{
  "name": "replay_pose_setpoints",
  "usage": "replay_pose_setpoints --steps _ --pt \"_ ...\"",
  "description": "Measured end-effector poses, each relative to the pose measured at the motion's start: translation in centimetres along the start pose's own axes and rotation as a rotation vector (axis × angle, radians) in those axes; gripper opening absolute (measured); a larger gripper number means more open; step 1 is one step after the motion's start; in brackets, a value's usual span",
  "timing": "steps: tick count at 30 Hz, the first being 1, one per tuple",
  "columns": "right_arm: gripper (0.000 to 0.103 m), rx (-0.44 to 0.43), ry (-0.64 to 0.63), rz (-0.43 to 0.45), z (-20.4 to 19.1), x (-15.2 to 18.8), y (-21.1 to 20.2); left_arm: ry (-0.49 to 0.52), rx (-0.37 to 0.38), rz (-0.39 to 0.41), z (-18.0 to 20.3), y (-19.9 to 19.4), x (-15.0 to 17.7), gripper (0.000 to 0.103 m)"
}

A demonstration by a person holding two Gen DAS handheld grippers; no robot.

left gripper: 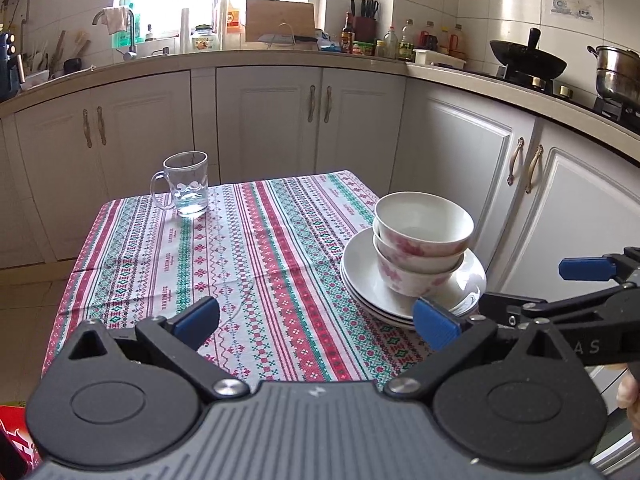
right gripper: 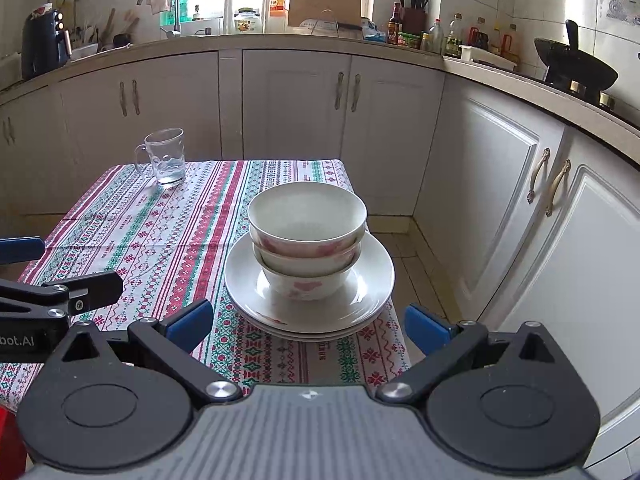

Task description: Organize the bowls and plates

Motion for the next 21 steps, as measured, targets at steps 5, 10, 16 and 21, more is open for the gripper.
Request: replay_pose_setpoints --steps 5,10,16,21 --pt "0.103 0.000 -0.002 -0.002 -0.02 -0.01 0.01 0.002 0.003 0.001 0.07 -0.14 -0.05 0.102" --pt "0.103 0.003 -0.006 0.004 -0.05 -0.24 -0.21 0.003 0.000 0.007 0.06 -0.33 -0.17 0.102" --pt "0.103 0.008 -0.012 0.007 -0.07 -0.29 -0.29 0.004 -0.007 0.004 -0.08 -0.36 -0.12 0.102" --pt "0.103 0.009 -0.014 0.008 -0.12 -0.29 -0.31 0.004 -0.007 0.004 -0.13 -0.37 -0.10 0.102"
Point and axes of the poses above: each gripper's, at about its wrist camera, not at the fingertips, and y roughly the way its jaws point, z to its right, x to its underside, the point moved 9 cm from there along y, roughly the way its jaws point, and after that the axes turned 12 degrees about z, right-handed, at the moved point
